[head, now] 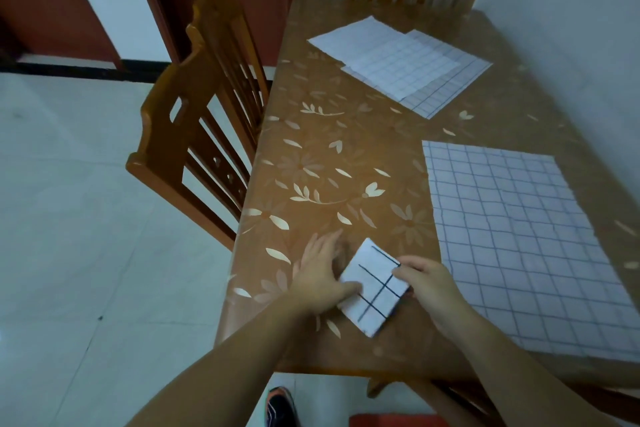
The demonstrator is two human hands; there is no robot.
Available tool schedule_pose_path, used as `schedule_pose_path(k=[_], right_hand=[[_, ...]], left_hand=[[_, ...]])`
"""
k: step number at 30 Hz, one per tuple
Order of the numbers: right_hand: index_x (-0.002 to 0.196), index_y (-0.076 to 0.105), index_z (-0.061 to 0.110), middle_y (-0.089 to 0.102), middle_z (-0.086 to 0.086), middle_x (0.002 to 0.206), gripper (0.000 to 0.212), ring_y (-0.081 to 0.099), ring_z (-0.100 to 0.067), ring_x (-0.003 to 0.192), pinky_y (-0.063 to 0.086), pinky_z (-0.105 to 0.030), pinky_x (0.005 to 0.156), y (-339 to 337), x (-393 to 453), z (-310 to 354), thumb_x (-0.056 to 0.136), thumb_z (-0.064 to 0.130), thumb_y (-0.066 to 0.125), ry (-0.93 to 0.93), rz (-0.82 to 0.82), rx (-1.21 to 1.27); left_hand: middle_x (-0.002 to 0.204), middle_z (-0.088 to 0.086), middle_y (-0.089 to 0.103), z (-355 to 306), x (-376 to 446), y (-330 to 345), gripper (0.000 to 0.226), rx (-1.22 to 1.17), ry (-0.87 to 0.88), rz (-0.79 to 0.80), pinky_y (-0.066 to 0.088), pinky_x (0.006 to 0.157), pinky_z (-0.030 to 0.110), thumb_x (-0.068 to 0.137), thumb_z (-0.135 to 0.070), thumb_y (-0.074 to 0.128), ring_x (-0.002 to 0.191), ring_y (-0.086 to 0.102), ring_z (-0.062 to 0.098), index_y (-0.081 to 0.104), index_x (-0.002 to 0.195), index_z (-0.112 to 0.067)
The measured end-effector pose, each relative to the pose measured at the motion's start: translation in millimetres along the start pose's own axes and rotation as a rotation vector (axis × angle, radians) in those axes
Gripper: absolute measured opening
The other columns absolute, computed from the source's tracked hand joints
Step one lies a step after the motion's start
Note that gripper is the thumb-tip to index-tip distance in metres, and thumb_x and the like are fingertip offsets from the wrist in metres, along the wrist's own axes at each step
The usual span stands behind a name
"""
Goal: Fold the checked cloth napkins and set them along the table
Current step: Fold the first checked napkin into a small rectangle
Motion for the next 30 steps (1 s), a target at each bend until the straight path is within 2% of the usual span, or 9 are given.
schedule_pose_path(k=[2, 5, 7, 12, 15, 18, 23, 26, 30], right_hand=[[0.09, 0.069, 0.013, 0.068, -0.006, 0.084, 0.014, 0.062, -0.016, 0.077, 0.045, -0.026, 0.062, -12.5, -10.5, 13.4, 0.092, 0.011, 0.055, -0.038, 0.049, -0.033], [0.08, 0.069, 0.01, 0.065, -0.004, 0.072, 0.018, 0.062, -0.017, 0.071, 0.045, -0.029, 0.064, -27.3, -26.1, 29.1, 0.09, 0.012, 0.055, -0.107, 0.152, -0.042], [0.084, 0.07, 0.011, 0.069, -0.003, 0.076, 0.016, 0.066, -0.017, 0.074, 0.048, -0.03, 0.067, -33.0, -35.6, 34.6, 0.091, 0.016, 0.057, -0.149, 0.179, -0.009], [0.109, 0.067, 0.014, 0.075, -0.004, 0.102, 0.022, 0.069, -0.023, 0.099, 0.054, -0.041, 0.09, -24.3, -60.1, 28.1, 0.089, 0.023, 0.066, -0.024, 0.409, 0.106], [0.106, 0.069, 0.01, 0.076, -0.005, 0.097, 0.017, 0.068, -0.024, 0.092, 0.053, -0.037, 0.081, -11.3, -75.7, 30.5, 0.091, 0.015, 0.063, -0.017, 0.342, 0.143], [0.103, 0.069, 0.009, 0.075, -0.009, 0.095, 0.014, 0.067, -0.025, 0.086, 0.049, -0.033, 0.069, -0.3, -84.9, 38.3, 0.092, 0.012, 0.061, -0.018, 0.25, 0.176], [0.102, 0.07, 0.012, 0.076, -0.004, 0.094, 0.014, 0.068, -0.026, 0.092, 0.053, -0.041, 0.076, 48.3, -102.4, 55.5, 0.091, 0.015, 0.063, -0.042, 0.131, 0.127], [0.097, 0.071, 0.015, 0.075, -0.002, 0.092, 0.011, 0.066, -0.023, 0.087, 0.043, -0.033, 0.068, 98.8, -117.5, 69.0, 0.093, 0.018, 0.061, -0.044, 0.056, 0.121], [0.096, 0.069, 0.013, 0.074, -0.002, 0.091, 0.014, 0.069, -0.018, 0.081, 0.053, -0.026, 0.059, 168.5, -137.3, 97.2, 0.096, 0.01, 0.055, -0.063, 0.051, 0.191]], left_hand=[[0.144, -0.002, 0.048, -16.8, -4.4, -8.9, 0.088, -0.421, -0.081, 0.158, 0.043, 0.1, 0.032, 0.077, -0.033, 0.078, 0.129, 0.047, 0.018, 0.027, 0.148, -0.032], [0.114, 0.005, 0.068, -43.1, -22.0, -19.1, 0.051, -0.458, -0.066, 0.283, 0.055, 0.092, 0.036, 0.08, -0.026, 0.078, 0.104, 0.066, 0.021, 0.06, 0.127, -0.019], [0.105, 0.009, 0.073, -56.9, -37.5, -23.6, 0.029, -0.444, -0.049, 0.216, 0.058, 0.086, 0.038, 0.084, -0.019, 0.073, 0.097, 0.07, 0.024, 0.069, 0.112, -0.011], [0.102, 0.01, 0.073, -66.8, -71.7, -47.9, 0.02, -0.659, -0.152, -0.056, 0.06, 0.081, 0.037, 0.087, -0.017, 0.07, 0.093, 0.071, 0.024, 0.066, 0.106, -0.01], [0.101, 0.008, 0.071, -61.2, -91.2, -66.0, 0.021, -0.713, -0.208, -0.152, 0.059, 0.079, 0.033, 0.086, -0.02, 0.071, 0.093, 0.069, 0.023, 0.065, 0.105, -0.013], [0.101, 0.004, 0.069, -54.2, -104.9, -76.5, 0.024, -0.597, -0.186, -0.127, 0.054, 0.074, 0.028, 0.086, -0.029, 0.071, 0.094, 0.066, 0.019, 0.065, 0.106, -0.018], [0.091, 0.002, 0.071, -15.6, -139.8, -113.4, 0.016, -0.558, -0.145, -0.104, 0.051, 0.063, 0.022, 0.087, -0.024, 0.067, 0.075, 0.067, 0.013, 0.068, 0.101, -0.016], [0.092, 0.001, 0.071, 25.8, -165.8, -140.0, 0.011, -0.557, -0.13, -0.078, 0.051, 0.066, 0.022, 0.089, -0.025, 0.064, 0.08, 0.067, 0.017, 0.068, 0.097, -0.018], [0.091, -0.006, 0.068, 72.9, -193.4, -186.4, 0.015, -0.511, -0.065, -0.086, 0.045, 0.06, 0.016, 0.096, -0.026, 0.055, 0.076, 0.062, 0.009, 0.067, 0.104, -0.021]])
Point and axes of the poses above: each hand's wrist, its own x-axis towards the middle knuckle, its own y-axis out of the palm, z = x × y, the point moved 1 cm from there along x, towards the middle knuckle
